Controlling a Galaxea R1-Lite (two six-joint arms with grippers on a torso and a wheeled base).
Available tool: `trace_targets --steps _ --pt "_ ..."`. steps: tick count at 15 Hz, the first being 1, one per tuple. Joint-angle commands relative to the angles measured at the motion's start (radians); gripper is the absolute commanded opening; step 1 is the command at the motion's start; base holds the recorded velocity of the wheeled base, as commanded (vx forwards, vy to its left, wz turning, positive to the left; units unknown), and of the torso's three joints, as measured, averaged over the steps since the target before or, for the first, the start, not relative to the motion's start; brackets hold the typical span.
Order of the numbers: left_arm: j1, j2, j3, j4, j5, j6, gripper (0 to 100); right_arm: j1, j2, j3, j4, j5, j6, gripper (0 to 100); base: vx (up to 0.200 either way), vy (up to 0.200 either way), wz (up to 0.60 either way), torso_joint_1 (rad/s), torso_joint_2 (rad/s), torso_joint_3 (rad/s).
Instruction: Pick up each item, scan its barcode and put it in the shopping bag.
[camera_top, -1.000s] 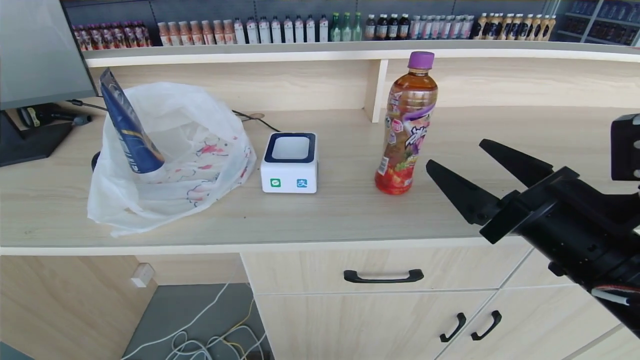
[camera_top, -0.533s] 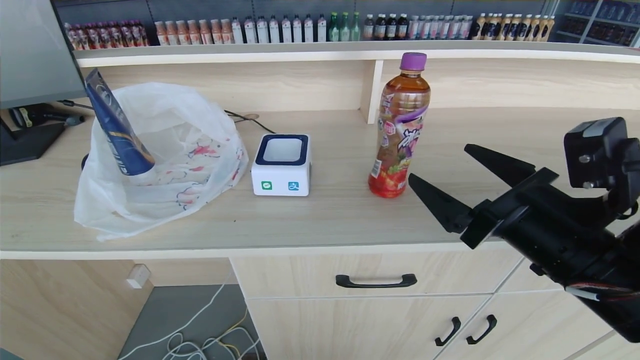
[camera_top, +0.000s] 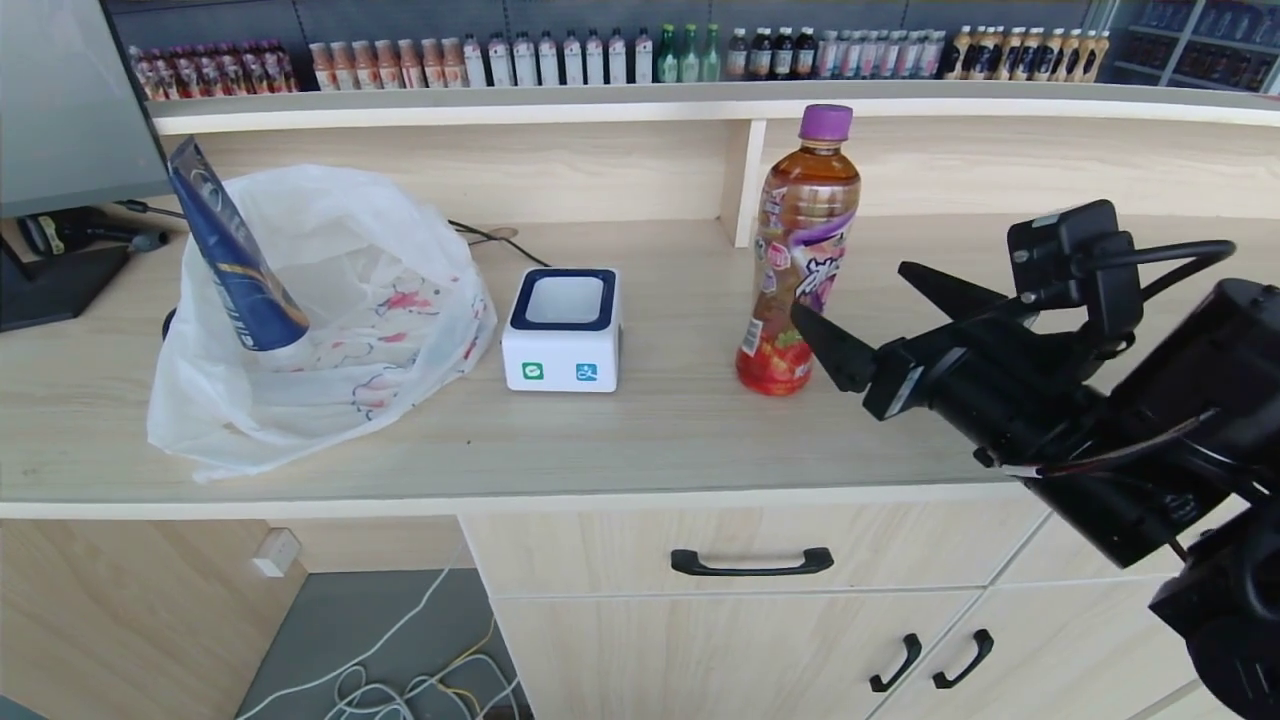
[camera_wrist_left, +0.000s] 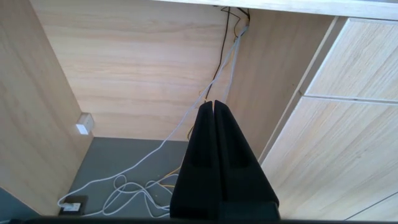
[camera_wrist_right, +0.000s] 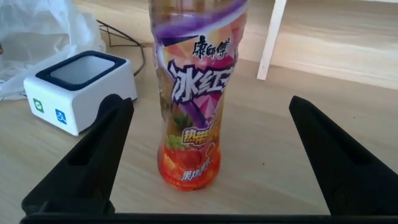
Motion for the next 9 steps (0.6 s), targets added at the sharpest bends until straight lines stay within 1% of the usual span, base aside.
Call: trace_targets --steps 1,5,9 --pt "0.001 0.000 0.000 0.000 0.000 0.000 0 -0.003 0.089 -0.057 -0.004 0.000 0.004 100 0.000 0.000 0.00 0.000 0.00 0.000" --pt "0.001 0.000 0.000 0.000 0.000 0.000 0 -0.003 0.161 -0.145 -0.004 -0.019 0.041 100 0.000 0.000 0.00 0.000 0.00 0.000" --pt "0.001 0.000 0.000 0.000 0.000 0.000 0 -0.006 0.211 -0.225 -0.004 -0.034 0.047 100 0.000 0.000 0.00 0.000 0.00 0.000"
